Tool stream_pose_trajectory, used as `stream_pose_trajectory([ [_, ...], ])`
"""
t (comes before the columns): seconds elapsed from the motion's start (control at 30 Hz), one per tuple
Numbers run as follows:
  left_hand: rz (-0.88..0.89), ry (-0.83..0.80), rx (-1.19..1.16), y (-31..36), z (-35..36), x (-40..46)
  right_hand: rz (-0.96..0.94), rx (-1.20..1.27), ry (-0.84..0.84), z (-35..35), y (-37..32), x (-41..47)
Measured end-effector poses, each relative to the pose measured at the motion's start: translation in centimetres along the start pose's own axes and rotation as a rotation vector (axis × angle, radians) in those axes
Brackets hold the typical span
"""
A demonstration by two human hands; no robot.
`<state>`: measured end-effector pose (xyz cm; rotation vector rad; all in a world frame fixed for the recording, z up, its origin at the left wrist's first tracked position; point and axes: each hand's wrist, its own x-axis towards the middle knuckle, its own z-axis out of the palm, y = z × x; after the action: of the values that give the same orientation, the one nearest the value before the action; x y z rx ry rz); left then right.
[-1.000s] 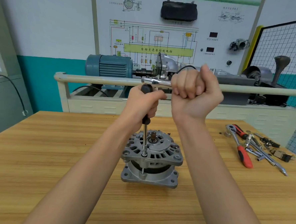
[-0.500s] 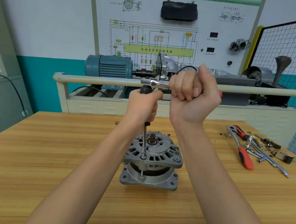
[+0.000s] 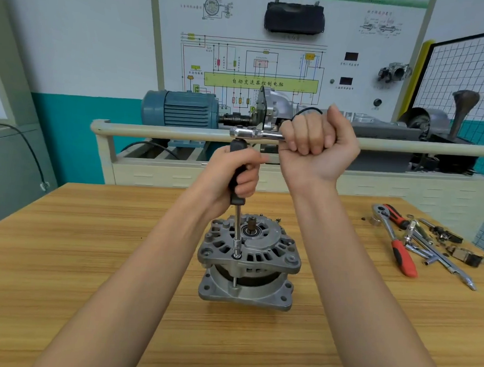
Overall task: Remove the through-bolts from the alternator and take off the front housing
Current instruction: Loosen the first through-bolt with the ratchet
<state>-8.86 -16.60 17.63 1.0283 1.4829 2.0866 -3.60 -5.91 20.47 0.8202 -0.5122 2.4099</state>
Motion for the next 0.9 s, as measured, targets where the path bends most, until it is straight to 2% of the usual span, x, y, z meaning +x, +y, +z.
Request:
stream_pose_trajectory([
  [0.1,-0.025,0.016,0.061,-0.1,0.6,0.1,0.042,0.165,0.079,-1.0,-0.4,0.7],
  [0.2,0.000,0.147,0.134,-0.5,1.4,0.4,-0.010,0.117,0.069,-0.9,-0.5,0.1],
  [0.3,0.035,0.306,0.159,-0.9,1.9,0.8,-0.114,-0.091,-0.049,-0.2,-0.5,-1.0],
  [0.4,0.071,0.455,0.200,-1.2,2.5,1.1,-0.344,-0.415,-0.252,0.8,0.7,-2.4],
  [0.5,0.115,0.508,0.224,-1.5,2.7,1.1,-0.507,-0.647,-0.276,1.5,2.0,-3.6],
  [0.6,0.126,0.436,0.201,-1.5,2.3,0.7,-0.469,-0.589,-0.279,1.5,1.7,-3.3],
  [0.67,0.120,0.306,0.160,-1.4,1.6,0.4,-0.350,-0.451,-0.271,1.1,0.7,-2.5],
  [0.8,0.030,-0.028,0.011,-0.5,0.1,0.1,-0.042,-0.059,-0.092,-0.1,-0.7,-0.6],
  [0.9,-0.056,-0.133,0.013,0.0,-0.3,0.3,0.048,0.102,0.007,-0.8,-0.9,0.5],
])
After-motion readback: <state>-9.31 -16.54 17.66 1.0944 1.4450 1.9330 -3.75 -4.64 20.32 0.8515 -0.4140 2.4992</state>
